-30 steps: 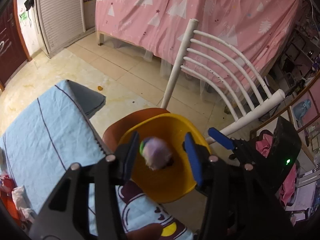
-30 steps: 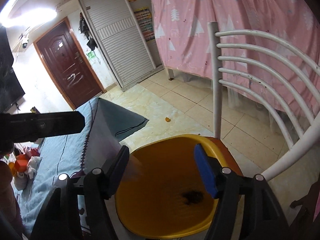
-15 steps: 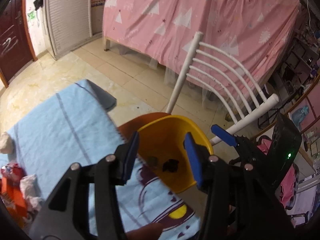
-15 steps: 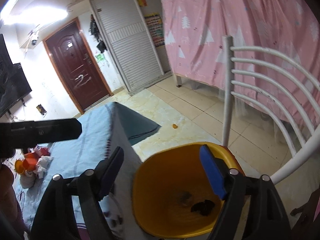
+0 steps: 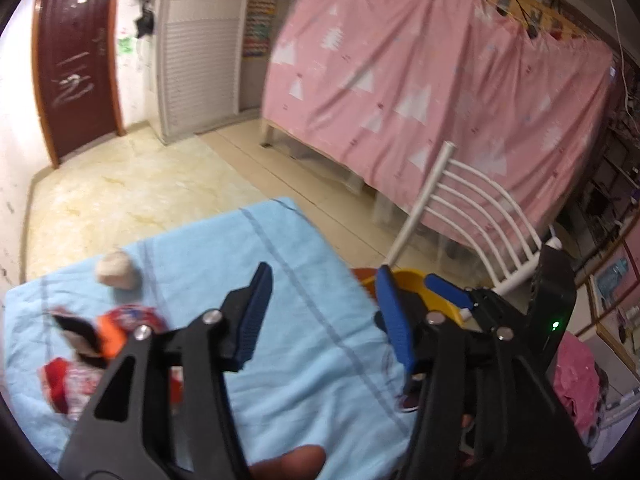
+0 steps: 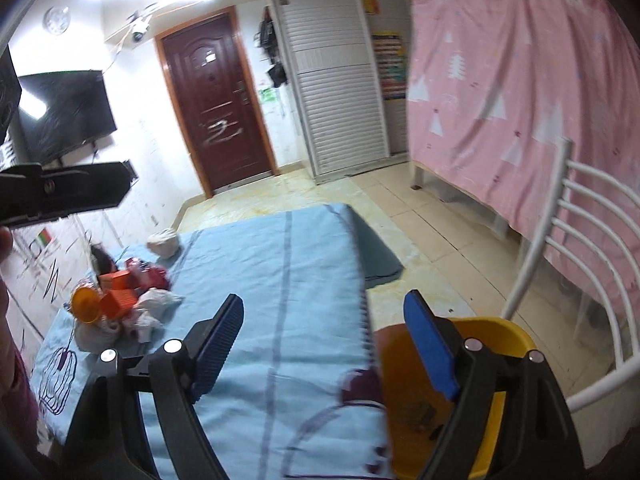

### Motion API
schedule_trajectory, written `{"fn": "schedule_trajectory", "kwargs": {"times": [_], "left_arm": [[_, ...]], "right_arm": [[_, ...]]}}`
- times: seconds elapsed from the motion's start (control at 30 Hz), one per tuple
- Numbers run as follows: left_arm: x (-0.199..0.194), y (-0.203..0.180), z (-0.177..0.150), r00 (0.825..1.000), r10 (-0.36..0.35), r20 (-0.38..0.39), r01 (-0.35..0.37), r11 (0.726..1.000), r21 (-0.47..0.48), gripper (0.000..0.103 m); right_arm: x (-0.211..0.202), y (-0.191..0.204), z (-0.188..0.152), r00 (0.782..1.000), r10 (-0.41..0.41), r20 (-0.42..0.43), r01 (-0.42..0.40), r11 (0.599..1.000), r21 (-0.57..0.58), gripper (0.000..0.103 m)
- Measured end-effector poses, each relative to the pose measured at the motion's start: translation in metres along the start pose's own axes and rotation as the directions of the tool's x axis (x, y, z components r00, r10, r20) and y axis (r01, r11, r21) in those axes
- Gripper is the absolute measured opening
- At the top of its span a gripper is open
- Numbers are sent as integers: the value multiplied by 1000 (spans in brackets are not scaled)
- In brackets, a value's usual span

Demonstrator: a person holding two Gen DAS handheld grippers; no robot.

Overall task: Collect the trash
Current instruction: 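Move both open tools back over the bed, then grasp the red-white knit hat with the left tool while the right tool grasps the dark pink cloth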

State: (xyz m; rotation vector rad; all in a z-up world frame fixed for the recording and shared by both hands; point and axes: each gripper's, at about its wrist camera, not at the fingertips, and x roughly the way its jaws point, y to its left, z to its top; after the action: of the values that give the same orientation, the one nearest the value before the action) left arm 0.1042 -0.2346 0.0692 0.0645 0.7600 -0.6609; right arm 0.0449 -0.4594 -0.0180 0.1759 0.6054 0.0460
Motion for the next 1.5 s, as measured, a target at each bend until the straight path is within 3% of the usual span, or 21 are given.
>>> {"fn": "schedule_trajectory", "kwargs": {"times": [0.27,0.5,0.63,0.93,1.1,1.33,1.4,1.47,1.5], "left_arm": [[-48,90,-15,989,137,56,-131,987,-93,56],[-76,169,-37,965,258,42,-245,948,-203,57],[-79,206,-56,952,306,2,-295,919,-261,59],[-56,262,-97,930,340,-142,-368,860,-352,61],[-39,272,-114,935,300,-190,-350,869,-349,61],[-19,273,-126,946,254,-203,-309,895,-321,57],[-17,271,-128,947,249,-201,-303,900,-314,52],[-17,269,-129,949,252,-189,-300,905,-300,41],[-16,269,-129,949,252,-187,-299,907,-297,34]], "right_arm": [[18,50,16,998,65,-21,-66,995,-75,76],[43,94,23,992,108,-67,-116,983,-144,76],[48,119,35,986,152,-63,-160,973,-166,76],[63,194,55,947,307,-95,-321,917,-236,76],[83,239,59,921,359,-152,-389,881,-270,76],[116,275,58,907,347,-238,-409,862,-299,76],[122,279,55,909,328,-257,-399,863,-311,68],[128,285,53,907,317,-276,-398,860,-320,46],[130,289,50,910,306,-282,-391,860,-329,42]]}}
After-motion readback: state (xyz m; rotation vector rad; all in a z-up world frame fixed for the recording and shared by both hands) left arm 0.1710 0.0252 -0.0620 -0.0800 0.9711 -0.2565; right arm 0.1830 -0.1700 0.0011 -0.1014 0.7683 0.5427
